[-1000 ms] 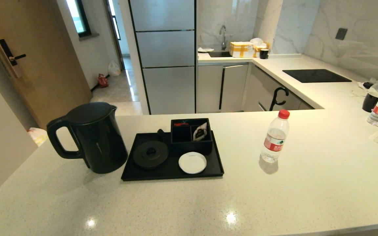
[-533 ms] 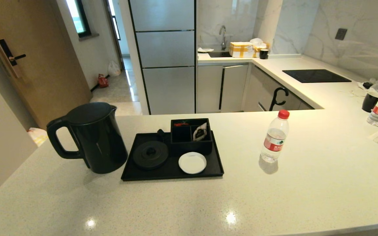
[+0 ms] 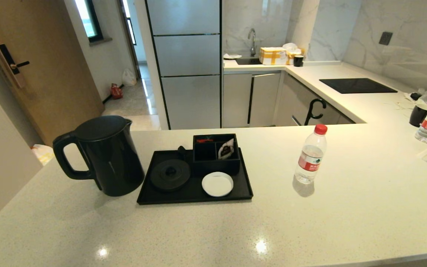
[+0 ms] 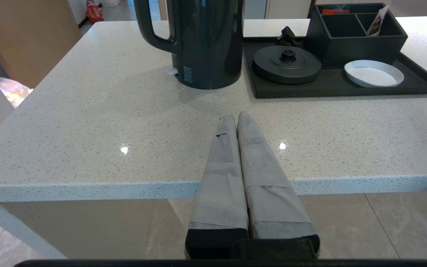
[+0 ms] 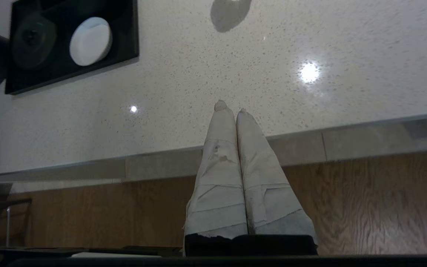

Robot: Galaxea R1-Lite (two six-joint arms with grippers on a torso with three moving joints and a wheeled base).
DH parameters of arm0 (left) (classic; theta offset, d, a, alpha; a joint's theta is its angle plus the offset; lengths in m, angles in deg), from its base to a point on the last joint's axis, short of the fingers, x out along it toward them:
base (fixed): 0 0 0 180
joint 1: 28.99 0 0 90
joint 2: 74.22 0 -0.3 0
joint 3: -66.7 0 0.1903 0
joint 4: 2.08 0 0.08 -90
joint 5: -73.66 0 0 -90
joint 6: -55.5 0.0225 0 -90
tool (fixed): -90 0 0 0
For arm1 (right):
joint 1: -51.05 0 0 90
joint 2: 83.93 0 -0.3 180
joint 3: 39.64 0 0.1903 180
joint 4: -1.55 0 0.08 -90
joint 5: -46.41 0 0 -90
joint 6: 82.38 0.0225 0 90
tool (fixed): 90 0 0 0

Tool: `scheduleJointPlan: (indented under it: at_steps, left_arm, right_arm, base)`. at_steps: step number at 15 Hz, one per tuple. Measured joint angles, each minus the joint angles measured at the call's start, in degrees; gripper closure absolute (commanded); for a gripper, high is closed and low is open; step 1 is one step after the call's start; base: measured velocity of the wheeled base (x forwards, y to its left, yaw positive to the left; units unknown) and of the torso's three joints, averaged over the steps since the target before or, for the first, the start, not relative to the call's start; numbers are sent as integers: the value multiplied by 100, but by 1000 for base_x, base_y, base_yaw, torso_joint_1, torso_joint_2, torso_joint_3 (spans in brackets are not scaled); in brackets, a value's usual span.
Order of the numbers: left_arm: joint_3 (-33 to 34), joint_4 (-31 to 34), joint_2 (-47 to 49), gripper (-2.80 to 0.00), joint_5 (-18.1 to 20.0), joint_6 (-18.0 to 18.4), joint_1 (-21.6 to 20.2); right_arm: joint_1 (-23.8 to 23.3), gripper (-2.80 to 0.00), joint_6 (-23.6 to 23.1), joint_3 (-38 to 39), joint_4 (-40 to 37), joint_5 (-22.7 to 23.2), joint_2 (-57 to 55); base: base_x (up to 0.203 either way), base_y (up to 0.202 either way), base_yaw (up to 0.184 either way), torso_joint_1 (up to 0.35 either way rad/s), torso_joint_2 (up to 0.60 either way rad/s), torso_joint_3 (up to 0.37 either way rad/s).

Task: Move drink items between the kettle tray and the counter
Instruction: Return the bottled water to its original position

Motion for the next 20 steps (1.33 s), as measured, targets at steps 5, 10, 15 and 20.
scheduleJointPlan:
  at_steps: [5,10,15,20]
  left_arm:
    - [0,-1,0,0,-1,0,0]
    - [0,-1,0,0,-2,0,0]
    - [0,-1,0,0,0,-3,0]
    - [0,-1,0,0,0,2,0]
  right_arm:
    - [718,0,25,41,2409,-725,-2578]
    - [1337,-280,-149,-314,4456,-1284,-4264]
    - [1230,-280,-159,-256,5007,-1494,-4759]
    - [1128,-280,-132,-310,5755,-1780,-5239]
  base:
    - [0,0,0,0,0,0]
    - [0,0,0,0,0,0]
    - [0,0,0,0,0,0]
    - [0,0,0,0,0,0]
